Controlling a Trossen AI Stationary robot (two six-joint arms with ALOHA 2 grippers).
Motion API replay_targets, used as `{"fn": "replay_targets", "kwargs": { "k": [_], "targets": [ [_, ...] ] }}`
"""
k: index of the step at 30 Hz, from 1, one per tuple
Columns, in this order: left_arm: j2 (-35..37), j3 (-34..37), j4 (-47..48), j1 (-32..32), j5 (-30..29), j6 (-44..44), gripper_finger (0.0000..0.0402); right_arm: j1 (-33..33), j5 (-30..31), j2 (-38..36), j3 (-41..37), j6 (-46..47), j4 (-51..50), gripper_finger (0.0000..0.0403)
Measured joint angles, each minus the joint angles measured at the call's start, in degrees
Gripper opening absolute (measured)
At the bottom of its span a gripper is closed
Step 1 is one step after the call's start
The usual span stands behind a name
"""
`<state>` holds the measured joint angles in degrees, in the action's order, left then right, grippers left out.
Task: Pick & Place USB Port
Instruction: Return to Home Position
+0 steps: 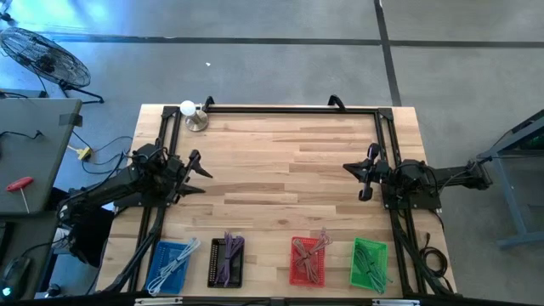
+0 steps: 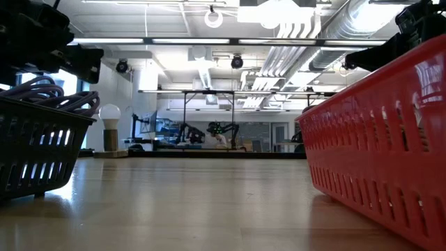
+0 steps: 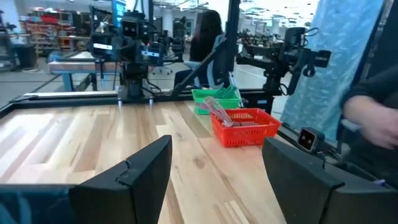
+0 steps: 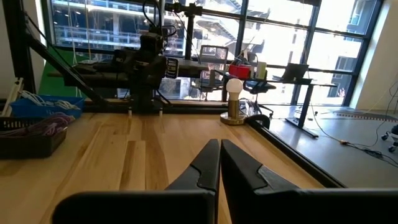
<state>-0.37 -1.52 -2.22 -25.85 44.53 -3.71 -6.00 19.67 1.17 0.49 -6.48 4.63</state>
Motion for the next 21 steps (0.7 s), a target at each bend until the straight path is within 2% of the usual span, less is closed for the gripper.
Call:
{"fn": "replay_targets", "kwargs": {
  "k": [3,6,12,14,18,21],
  "targets": [
    [0.0,0.0,0.0,0.0,-2.1,-0.6,0.0244,0.0,0.0,0.0,0.0,0.0,0.0,0.0007],
    [0.0,0.0,-0.1,0.0,-7.2,-1.5,0.0244,0.0,0.0,0.0,0.0,0.0,0.1,0.0009],
    [0.0,0.1,0.5,0.0,-24.8,-8.0,0.0244,0.0,-0.1,0.0,0.0,0.0,0.1,0.0007],
    [-0.3,0.2,0.9,0.0,-28.8,-11.5,0.0244,0.0,-0.1,0.0,0.0,0.0,0.1,0.0005],
    [-0.7,0.2,0.9,0.0,-29.6,-19.9,0.0244,0.0,-0.1,0.0,0.0,0.0,0.1,0.0005],
    [-0.7,0.2,0.8,0.0,-31.9,-20.7,0.0244,0.0,-0.1,0.0,0.0,0.0,0.1,0.0005]
  ]
}}
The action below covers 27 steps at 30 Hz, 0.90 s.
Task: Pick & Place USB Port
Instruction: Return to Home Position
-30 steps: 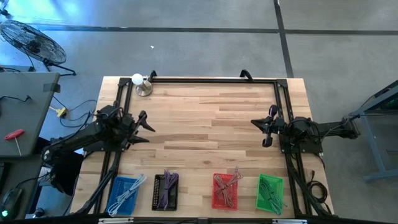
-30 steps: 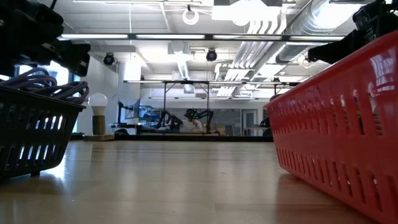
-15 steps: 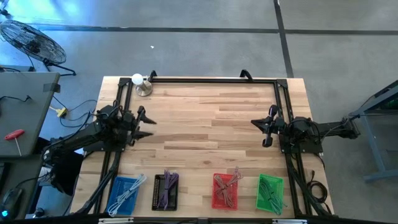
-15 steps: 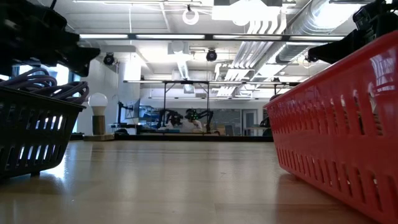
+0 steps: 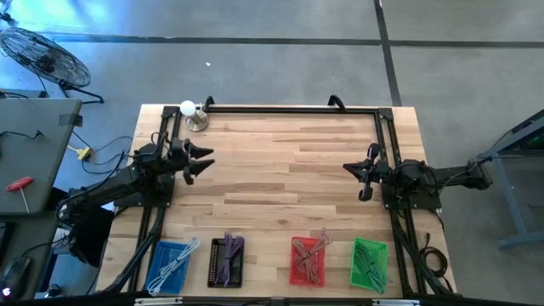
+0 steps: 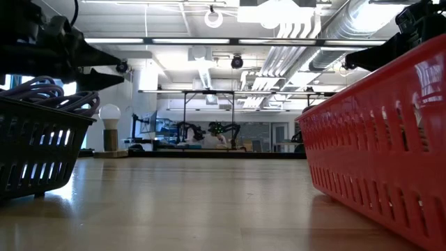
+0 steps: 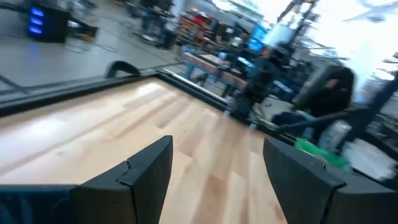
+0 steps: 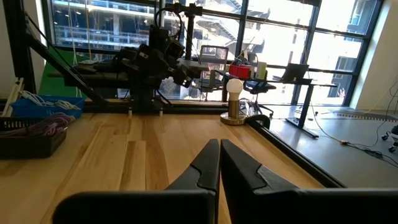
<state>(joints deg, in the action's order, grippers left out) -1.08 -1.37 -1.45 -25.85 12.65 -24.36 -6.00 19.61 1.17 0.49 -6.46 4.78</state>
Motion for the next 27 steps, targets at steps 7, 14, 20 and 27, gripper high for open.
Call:
{"fn": "replay_targets", "kwargs": {
  "k": [7,14,20,27],
  "targets": [
    [0.0,-0.6,1.6,0.0,-2.4,0.7,0.0244,0.0,0.0,0.0,0.0,0.0,0.0,0.0006],
    [0.7,-1.2,3.5,5.4,-3.2,1.2,0.0244,0.0,0.0,0.0,0.0,0.0,0.0,0.0007],
    [0.7,-1.2,4.8,17.5,-12.9,1.7,0.0244,0.0,0.0,0.0,0.0,0.0,0.0,0.0007],
    [0.7,-1.2,4.4,26.6,-18.0,4.7,0.0243,0.0,0.0,0.0,0.0,0.0,0.0,0.0008]
  ]
}}
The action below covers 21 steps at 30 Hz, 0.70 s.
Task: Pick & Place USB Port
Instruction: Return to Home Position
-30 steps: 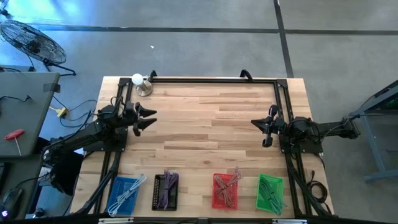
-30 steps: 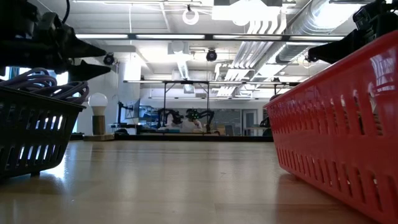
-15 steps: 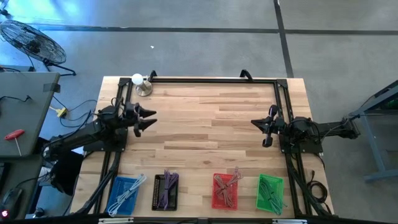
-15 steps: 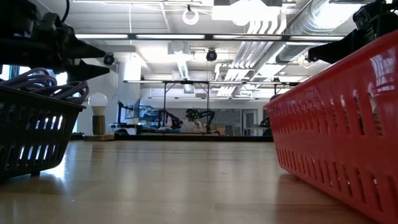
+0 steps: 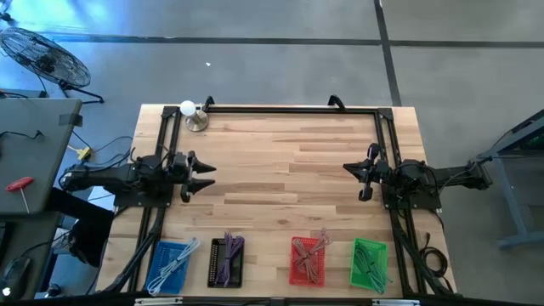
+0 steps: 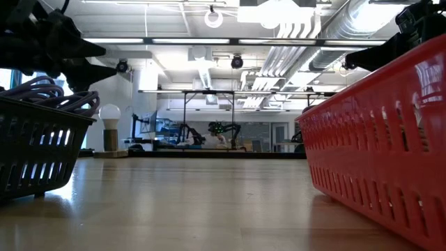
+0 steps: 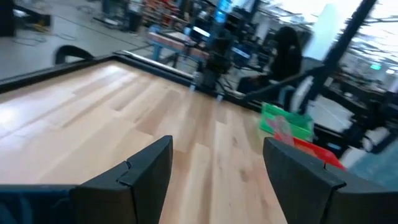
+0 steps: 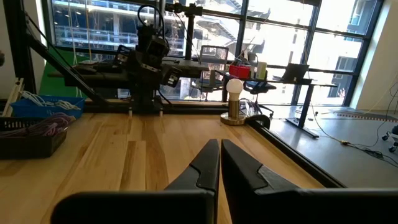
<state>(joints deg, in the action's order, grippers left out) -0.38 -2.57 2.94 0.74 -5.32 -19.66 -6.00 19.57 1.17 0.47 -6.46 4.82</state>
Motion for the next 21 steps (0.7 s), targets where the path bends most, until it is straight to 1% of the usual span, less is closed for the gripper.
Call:
{"fn": "replay_targets", "kwargs": {
  "k": [4,9,13,17,19,21],
  "targets": [
    [0.0,-0.1,0.2,1.3,2.0,-0.1,0.0243,0.0,0.0,0.0,0.0,0.0,0.0,0.0005],
    [0.0,0.2,-0.2,1.1,-0.1,2.0,0.0243,0.0,0.0,0.0,0.0,0.0,0.0,0.0005],
    [0.0,0.2,-0.2,1.6,1.0,4.5,0.0243,0.0,0.0,0.0,0.0,0.0,0.0,0.0005],
    [0.0,0.3,-0.2,2.7,0.4,5.5,0.0236,0.0,0.0,0.0,0.0,0.0,0.0,0.0004],
    [0.0,0.3,-0.1,3.2,1.6,5.8,0.0226,0.0,0.0,0.0,0.0,0.0,0.0,0.0003],
    [0.0,0.4,0.0,3.5,4.8,4.4,0.0218,0.0,0.0,0.0,0.0,0.0,0.0,0.0003]
  ]
}}
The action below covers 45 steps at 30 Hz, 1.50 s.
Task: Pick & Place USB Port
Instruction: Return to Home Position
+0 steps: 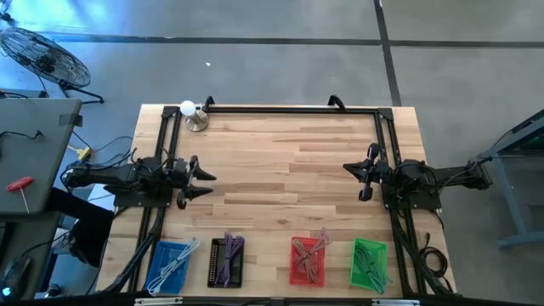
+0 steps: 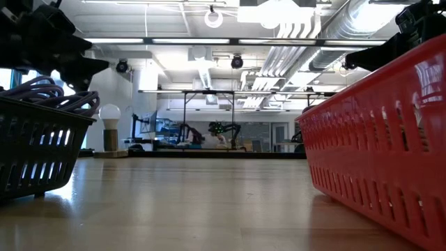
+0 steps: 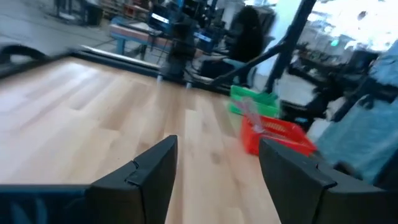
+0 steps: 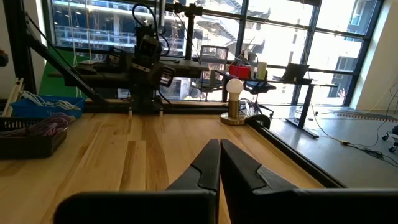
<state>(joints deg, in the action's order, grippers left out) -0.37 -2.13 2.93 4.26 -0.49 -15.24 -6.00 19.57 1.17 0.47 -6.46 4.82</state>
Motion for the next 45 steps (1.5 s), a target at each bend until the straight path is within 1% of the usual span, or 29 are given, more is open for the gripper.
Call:
{"fn": "replay_targets", "kwargs": {
  "k": [2,7,14,17,19,22,26,32,34,37,41,45],
  "targets": [
    [0.0,0.4,-1.0,0.0,1.4,-1.7,0.0213,0.0,0.0,0.0,0.0,0.0,0.0,0.0004],
    [0.0,1.2,-3.1,0.0,4.6,-1.7,0.0211,0.0,0.0,0.0,0.0,0.0,0.0,0.0007],
    [0.0,1.3,-3.0,0.0,3.6,-2.2,0.021,0.0,0.0,0.0,0.0,0.0,0.0,0.0006],
    [0.0,1.3,-3.1,0.0,3.8,-1.7,0.0201,0.0,0.0,0.0,0.0,0.0,0.0,0.0007],
    [0.0,1.3,-3.1,0.0,3.6,-1.6,0.0187,0.0,0.0,0.0,0.0,0.0,0.0,0.0007],
    [0.0,1.3,-3.1,0.0,3.7,-1.6,0.0155,0.0,0.0,0.0,0.0,0.0,0.0,0.0007],
    [0.0,1.3,-3.2,0.3,4.0,-1.6,0.01,0.0,0.0,0.0,0.0,0.0,0.0,0.0007],
    [0.0,1.3,-4.6,2.8,4.0,-1.1,0.0015,0.0,0.0,0.0,0.0,0.0,0.0,0.0007],
    [0.0,1.3,-5.3,3.1,3.8,-0.1,0.0005,0.0,0.0,0.0,0.0,0.0,0.0,0.0008],
    [0.0,1.3,-5.3,2.9,3.3,0.3,0.0009,0.0,0.0,0.0,0.0,0.0,0.0,0.0007],
    [0.0,1.3,-3.9,2.9,3.5,3.2,0.0002,0.0,0.0,0.0,0.0,0.0,0.0,0.0008],
    [0.0,1.3,-3.1,2.9,2.1,5.0,0.0002,0.0,0.0,0.0,0.0,0.0,0.0,0.0009]
  ]
}}
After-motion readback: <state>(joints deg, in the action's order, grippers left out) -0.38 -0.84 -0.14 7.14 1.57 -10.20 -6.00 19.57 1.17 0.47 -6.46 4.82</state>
